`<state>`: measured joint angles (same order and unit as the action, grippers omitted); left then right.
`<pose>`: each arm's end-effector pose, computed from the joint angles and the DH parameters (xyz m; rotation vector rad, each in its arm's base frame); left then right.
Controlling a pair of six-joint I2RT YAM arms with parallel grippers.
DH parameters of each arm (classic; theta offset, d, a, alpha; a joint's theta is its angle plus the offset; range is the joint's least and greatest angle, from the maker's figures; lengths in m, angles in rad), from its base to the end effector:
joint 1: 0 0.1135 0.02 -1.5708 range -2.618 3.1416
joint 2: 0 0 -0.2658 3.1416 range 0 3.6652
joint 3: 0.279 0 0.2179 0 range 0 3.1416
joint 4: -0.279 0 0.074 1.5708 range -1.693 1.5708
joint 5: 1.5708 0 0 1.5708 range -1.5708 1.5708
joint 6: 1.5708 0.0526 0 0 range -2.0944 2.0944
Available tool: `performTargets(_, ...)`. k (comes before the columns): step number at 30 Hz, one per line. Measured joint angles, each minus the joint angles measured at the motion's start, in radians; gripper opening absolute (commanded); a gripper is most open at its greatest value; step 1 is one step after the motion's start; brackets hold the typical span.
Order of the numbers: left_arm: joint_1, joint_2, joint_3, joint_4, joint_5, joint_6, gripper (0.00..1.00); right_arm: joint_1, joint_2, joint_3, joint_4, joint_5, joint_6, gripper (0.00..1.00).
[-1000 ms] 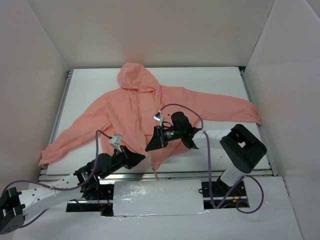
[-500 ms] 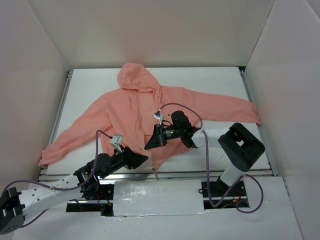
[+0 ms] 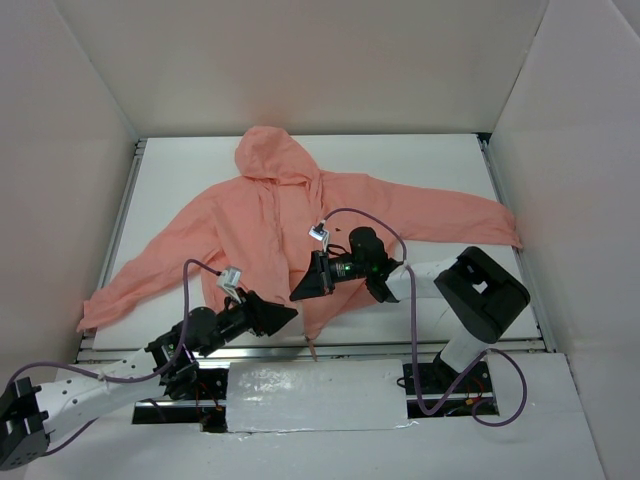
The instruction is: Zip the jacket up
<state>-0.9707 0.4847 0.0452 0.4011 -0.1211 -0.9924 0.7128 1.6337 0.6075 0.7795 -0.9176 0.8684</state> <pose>0.0764 -0.1004 0.1977 -0.1247 1.8008 -1.3810 0.1991 0.2273 0.2048 -0.6256 2.0987 1.8423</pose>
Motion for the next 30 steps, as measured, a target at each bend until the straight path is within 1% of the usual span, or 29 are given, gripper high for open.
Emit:
performTargets(3, 0.0, -0.002, 0.0, 0.02, 0.0, -0.006, 0.63, 0.0, 0.0, -0.008, 0.029, -0.008, 0.01, 0.0)
performTargets(5, 0.0, 0.003, 0.0, 0.035, 0.001, -0.006, 0.52, 0.0, 0.0, -0.011, 0.039, -0.011, 0.015, 0.0)
performTargets(7, 0.0, 0.013, 0.0, 0.045, 0.004, -0.007, 0.39, 0.0, 0.0, -0.011, 0.043, -0.011, 0.017, 0.0)
performTargets(10, 0.001, 0.024, 0.0, 0.052, 0.008, -0.01, 0.31, 0.0, 0.0, -0.011, 0.043, -0.011, 0.017, 0.0)
performTargets(12, 0.001, 0.024, 0.0, 0.055, 0.01, -0.008, 0.32, -0.002, 0.0, -0.011, 0.043, -0.012, 0.017, 0.0)
performTargets(14, 0.001, 0.021, 0.0, 0.056, 0.01, -0.008, 0.36, -0.003, 0.0, -0.011, 0.043, -0.014, 0.017, 0.0)
performTargets(16, 0.001, 0.014, 0.0, 0.056, 0.01, -0.007, 0.43, -0.004, 0.0, -0.011, 0.043, -0.014, 0.017, 0.0)
performTargets(19, 0.001, 0.01, 0.0, 0.055, 0.01, -0.007, 0.46, -0.004, 0.0, -0.011, 0.043, -0.015, 0.017, 0.0)
performTargets(21, 0.001, 0.009, 0.0, 0.057, 0.01, -0.008, 0.46, -0.004, 0.0, -0.011, 0.044, -0.016, 0.017, 0.0)
performTargets(24, 0.001, 0.018, 0.0, 0.061, 0.009, -0.008, 0.36, -0.004, 0.0, -0.011, 0.048, -0.023, 0.017, 0.0)
performTargets(30, 0.001, 0.072, 0.0, 0.093, 0.008, -0.009, 0.36, -0.004, 0.0, -0.022, 0.084, -0.037, 0.017, 0.0)
